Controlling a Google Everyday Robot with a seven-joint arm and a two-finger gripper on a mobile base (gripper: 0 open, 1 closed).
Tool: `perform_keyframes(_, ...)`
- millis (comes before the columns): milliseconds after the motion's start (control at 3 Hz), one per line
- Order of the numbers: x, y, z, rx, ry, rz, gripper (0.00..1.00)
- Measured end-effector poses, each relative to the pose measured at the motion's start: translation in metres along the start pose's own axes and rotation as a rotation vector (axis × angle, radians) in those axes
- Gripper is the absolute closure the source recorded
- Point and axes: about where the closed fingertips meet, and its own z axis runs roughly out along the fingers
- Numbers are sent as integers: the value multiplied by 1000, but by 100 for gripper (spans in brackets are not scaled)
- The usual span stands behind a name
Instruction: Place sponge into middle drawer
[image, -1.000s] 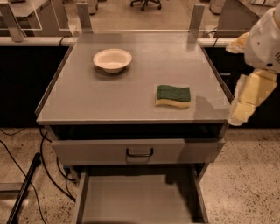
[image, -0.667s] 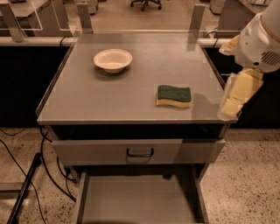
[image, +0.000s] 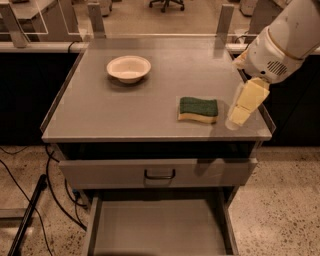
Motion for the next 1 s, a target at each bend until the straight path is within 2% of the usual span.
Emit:
perform_keyframes(667,-26,-19,36,19,-94,-17,0)
perform_keyframes(1000,-34,-25,54,22,-119,-30,0)
